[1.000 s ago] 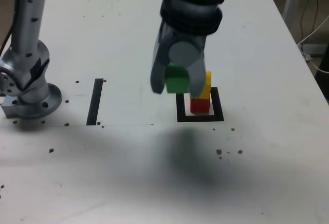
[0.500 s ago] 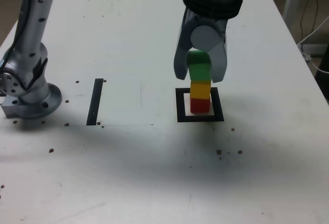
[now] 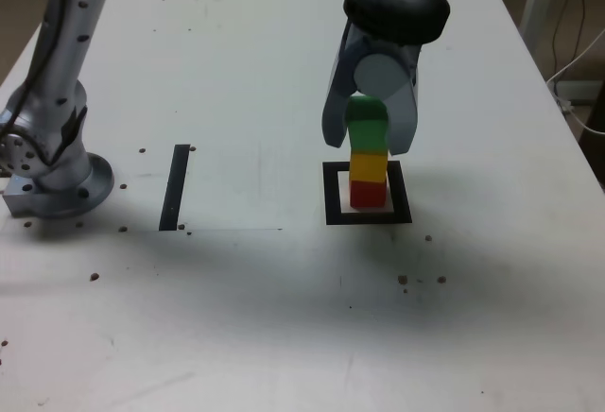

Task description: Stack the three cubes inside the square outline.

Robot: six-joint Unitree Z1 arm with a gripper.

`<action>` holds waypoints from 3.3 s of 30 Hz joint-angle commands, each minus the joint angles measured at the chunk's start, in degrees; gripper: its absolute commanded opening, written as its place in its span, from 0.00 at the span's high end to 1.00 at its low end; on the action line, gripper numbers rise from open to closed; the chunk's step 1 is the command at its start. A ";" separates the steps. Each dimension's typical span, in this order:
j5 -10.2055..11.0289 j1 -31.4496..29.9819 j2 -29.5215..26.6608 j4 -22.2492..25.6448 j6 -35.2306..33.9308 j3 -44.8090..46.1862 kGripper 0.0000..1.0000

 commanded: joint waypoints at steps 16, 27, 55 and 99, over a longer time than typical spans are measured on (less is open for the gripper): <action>0.09 0.24 1.28 1.84 0.21 0.52 0.00; 0.02 0.24 1.03 1.84 0.23 1.59 0.00; 6.27 -0.29 -25.67 0.63 -7.78 27.53 0.00; -3.78 -0.29 -30.92 -29.04 -6.16 65.71 0.00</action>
